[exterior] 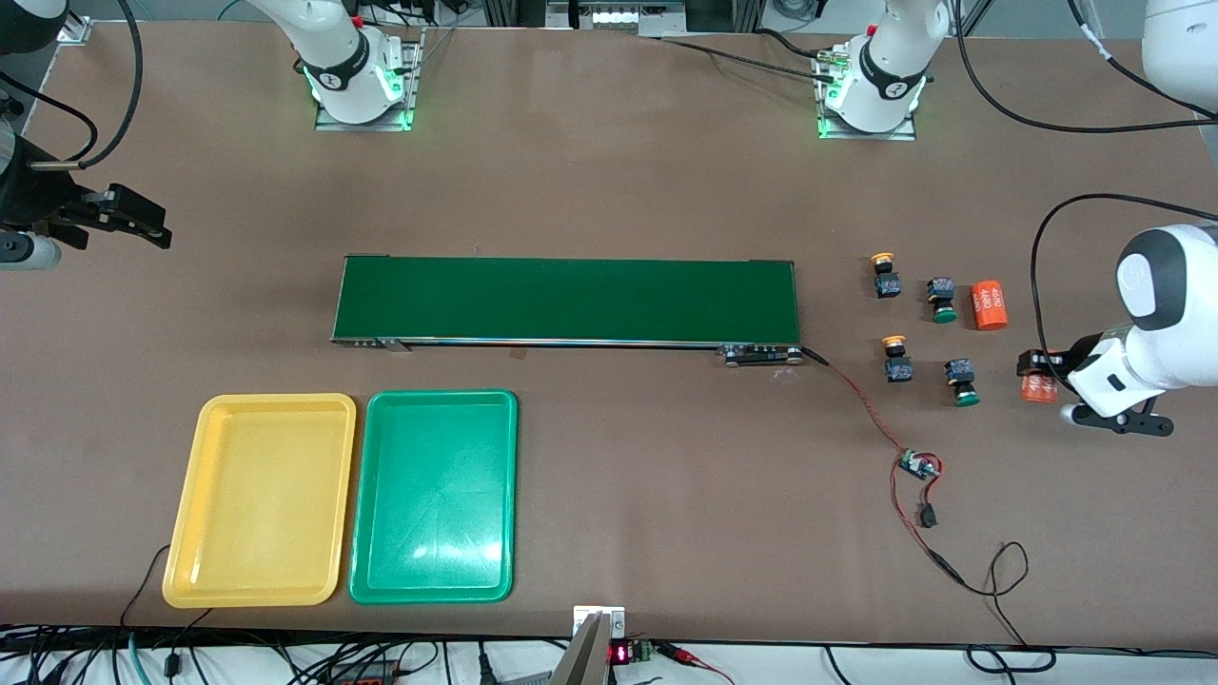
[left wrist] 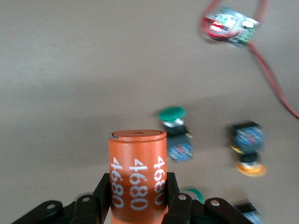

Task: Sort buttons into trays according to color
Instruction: 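Grasp the orange cylinder with the left gripper and lift it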

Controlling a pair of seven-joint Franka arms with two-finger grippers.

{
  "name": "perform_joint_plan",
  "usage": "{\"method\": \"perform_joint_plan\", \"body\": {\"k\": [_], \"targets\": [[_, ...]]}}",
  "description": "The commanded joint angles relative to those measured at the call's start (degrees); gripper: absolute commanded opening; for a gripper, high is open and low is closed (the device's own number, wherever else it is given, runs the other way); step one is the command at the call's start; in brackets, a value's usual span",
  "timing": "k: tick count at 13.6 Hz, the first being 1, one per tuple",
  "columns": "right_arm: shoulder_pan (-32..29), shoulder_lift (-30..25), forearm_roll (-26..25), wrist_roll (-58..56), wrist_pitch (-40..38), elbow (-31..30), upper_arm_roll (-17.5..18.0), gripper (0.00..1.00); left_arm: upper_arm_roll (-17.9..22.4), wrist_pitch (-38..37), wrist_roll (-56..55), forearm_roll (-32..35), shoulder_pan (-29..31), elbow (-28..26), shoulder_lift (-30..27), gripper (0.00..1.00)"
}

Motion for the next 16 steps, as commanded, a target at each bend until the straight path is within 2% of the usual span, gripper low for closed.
{"method": "perform_joint_plan", "body": {"k": [1,4,5,8,11,13,16], "targets": [[-0.19,-0.91,-0.01,0.37,0.60,-1.03,0.13,1.00,-3.61,-8.95,2.25,-0.14,0.34,3.99,0.50,0.26],[-0.19,-0.91,-0.01,0.37,0.60,-1.03,0.13,1.00,-11.16,-14.32,10.39,-0.05,0.42,3.91,-0.65,0.24],[-0.19,-0.91,-0.01,0.37,0.60,-1.03,0.13,1.00,-12.23,-14.59,14.69,-0.05,0.69,3.82,-0.56,0.20],[-0.10,-0.91,-0.01,0.37,0.69,-1.03,0.13,1.00,-15.04,-12.15,31.66,-0.23,-0.36,3.13,0.67,0.17],[-0.01,-0.91,-0.01,0.37,0.78,-1.03,0.13,1.00,-21.62,-11.35,38.89,-0.14,-0.28,0.76,0.67,0.16],[-0.10,-0.91,-0.01,0.37,0.86,-1.03,0.13,1.00,-25.75,-8.73,39.78,0.56,-0.28,-1.70,0.58,0.16],[-0.01,-0.91,-0.01,0.37,0.95,-1.03,0.13,1.00,-29.80,0.58,42.24,1.00,-0.37,-7.49,0.58,0.15]]}}
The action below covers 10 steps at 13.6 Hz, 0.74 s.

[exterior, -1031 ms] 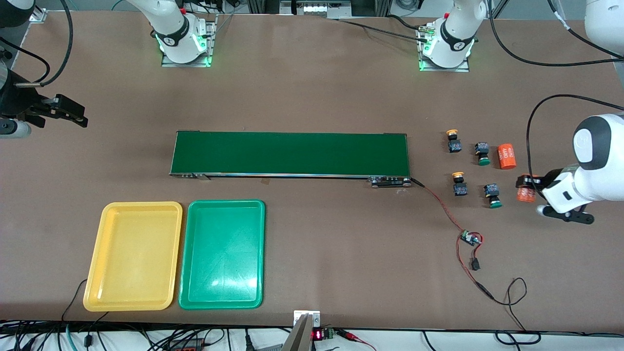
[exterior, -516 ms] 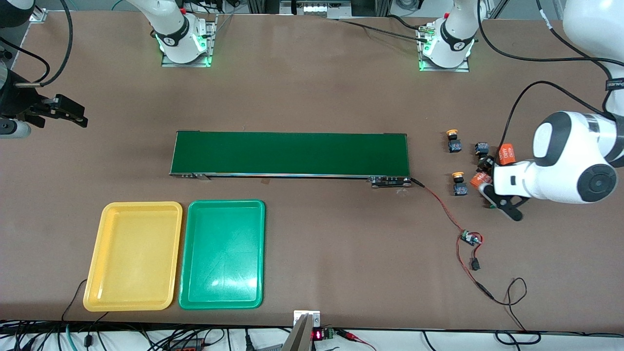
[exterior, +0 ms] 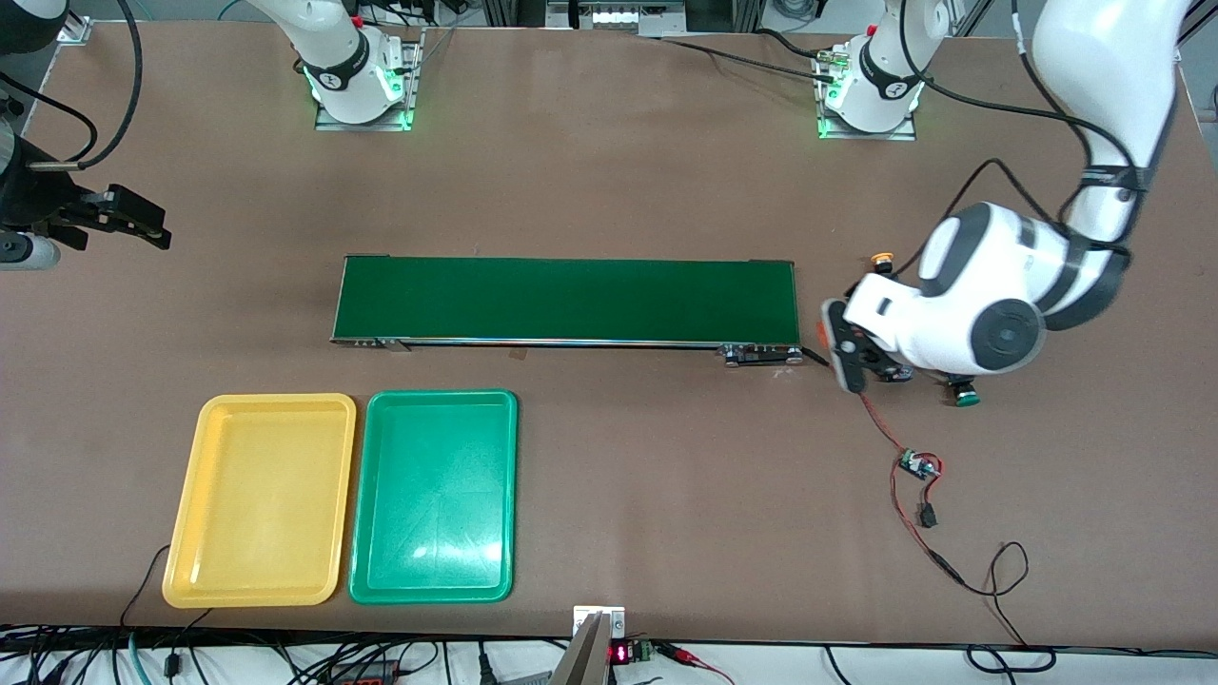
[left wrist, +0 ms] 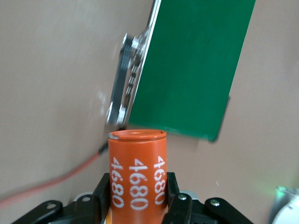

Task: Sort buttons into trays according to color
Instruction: 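Lower the cylinder onto the green conveyor and open the left gripper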

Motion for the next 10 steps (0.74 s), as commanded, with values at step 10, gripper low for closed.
{"method": "perform_joint_plan", "body": {"k": [10], "targets": [[-0.19,-0.83,-0.01,0.37,0.68,-1.01,0.15,1.00,-3.72,18.81,2.10,3.35,-5.81,-13.95,-0.75,0.15]]}}
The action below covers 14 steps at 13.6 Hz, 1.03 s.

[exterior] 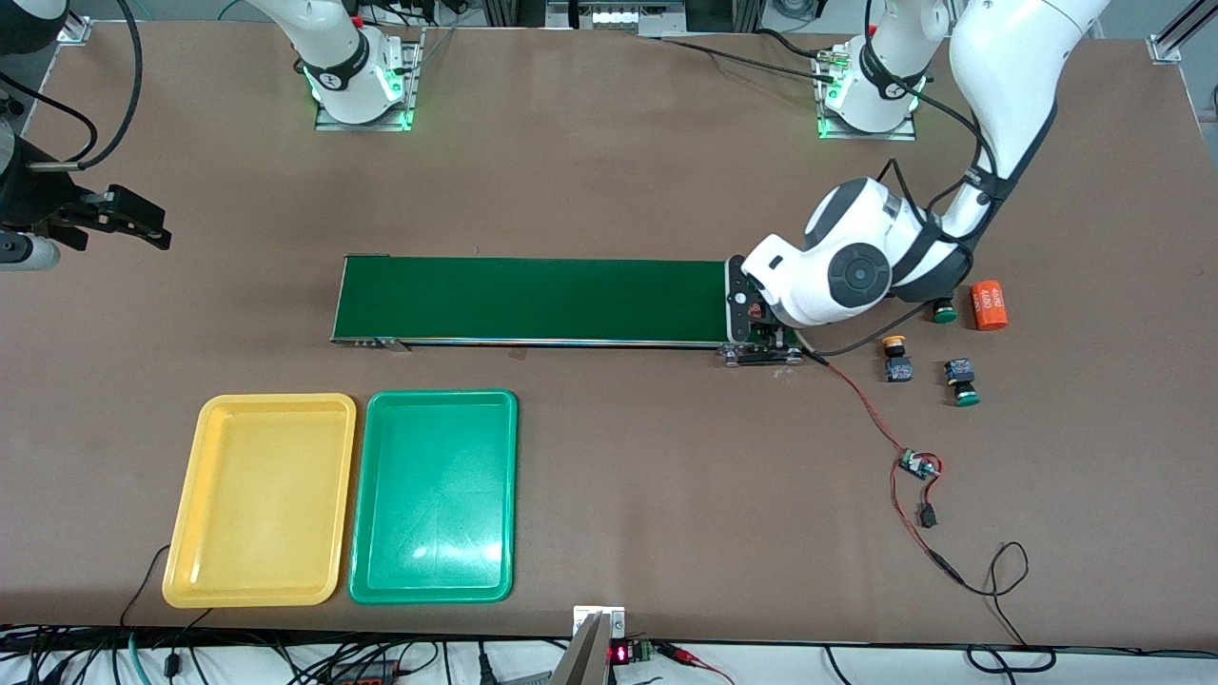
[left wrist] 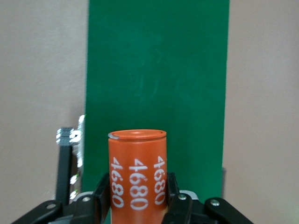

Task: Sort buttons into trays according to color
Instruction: 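Lower the cylinder onto the green conveyor and open the left gripper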

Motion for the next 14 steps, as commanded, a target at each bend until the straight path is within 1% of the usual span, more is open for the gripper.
{"method": "perform_joint_plan", "body": {"k": [1,2,3,4,7,11,14], "targets": [[-0.18,-0.85,-0.01,0.37,0.64,-0.99,0.16,1.00,-0.21,1.37,0.21,6.03,-0.55,-2.30,-1.11,0.17],[-0.18,-0.85,-0.01,0.37,0.64,-0.99,0.16,1.00,-0.22,1.37,-0.14,6.58,-0.99,-2.39,-1.11,0.21],[-0.18,-0.85,-0.01,0.37,0.64,-0.99,0.16,1.00,-0.22,1.29,-0.66,6.85,-1.25,-2.39,-1.19,0.56],[-0.18,-0.85,-0.01,0.37,0.64,-0.99,0.16,1.00,-0.30,1.28,-0.93,6.85,-1.34,-2.39,-1.46,1.00],[-0.27,-0.85,-0.01,0.37,0.64,-0.99,0.16,1.00,-0.48,0.59,-3.82,6.85,-1.17,-2.30,-3.12,1.00],[-0.27,-0.76,-0.01,0.37,0.82,-0.99,0.07,1.00,-0.57,-6.61,-17.78,6.68,-0.47,-1.60,-7.86,1.00],[-0.09,-0.67,-0.10,0.28,1.87,-0.90,0.07,1.00,-0.48,-10.48,-24.81,6.15,2.69,-1.43,-10.76,1.00]]}}
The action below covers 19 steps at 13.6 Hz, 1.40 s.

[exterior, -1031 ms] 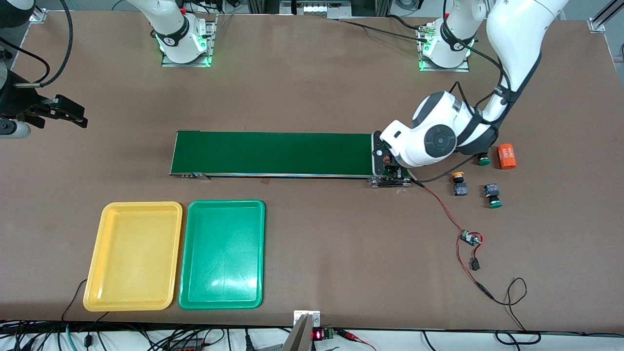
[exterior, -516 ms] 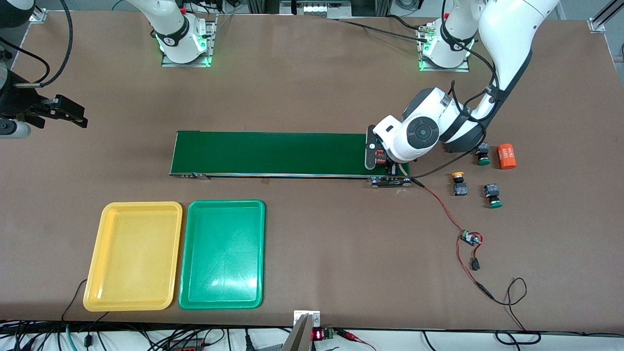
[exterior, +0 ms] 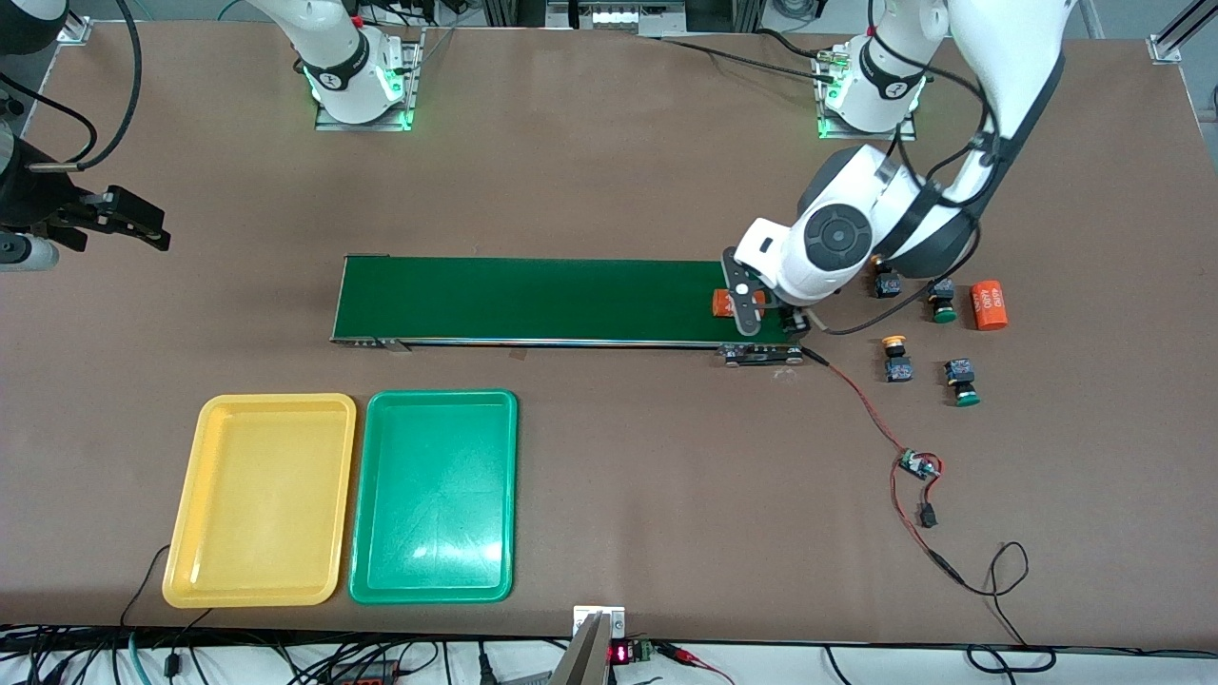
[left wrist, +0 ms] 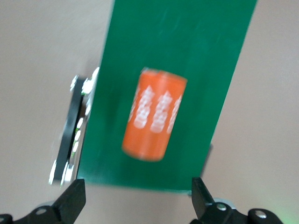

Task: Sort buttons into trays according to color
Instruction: 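Lower the cylinder onto the green conveyor and open the left gripper, then grasp a yellow-cap button with the left gripper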

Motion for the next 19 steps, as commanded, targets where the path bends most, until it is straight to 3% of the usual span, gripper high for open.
{"method": "perform_joint_plan", "body": {"k": [1,6,9,11,13,16,19], "targets": [[0.20,-0.55,-0.36,0.28,2.21,-0.79,0.20,1.00,-0.23,-4.32,-9.27,0.47,3.60,-0.42,-4.30,1.00],[0.11,0.59,-0.28,0.37,3.19,-0.61,0.46,1.00,0.99,-6.36,-28.71,1.35,10.01,0.89,-4.93,1.00],[0.20,1.99,-0.19,-0.43,2.57,-0.61,0.46,1.00,1.52,-6.01,-40.47,1.44,14.24,3.52,-2.39,1.00],[-0.23,1.91,0.33,0.54,2.57,-0.61,0.38,1.00,3.01,-6.61,-42.19,5.89,14.86,7.29,1.47,1.00],[-3.03,1.99,5.06,-0.94,1.43,-1.14,-0.41,1.00,3.90,-6.97,-42.27,6.45,16.43,11.86,5.52,1.00],[-2.96,2.26,5.26,-1.74,3.45,-1.31,-0.33,1.00,3.90,-6.54,-43.76,6.36,17.49,11.62,8.51,1.00],[-2.52,2.00,4.73,-1.83,3.98,-1.49,-0.15,1.00,3.99,0.56,-47.63,6.54,18.72,8.73,10.36,1.00]]}}
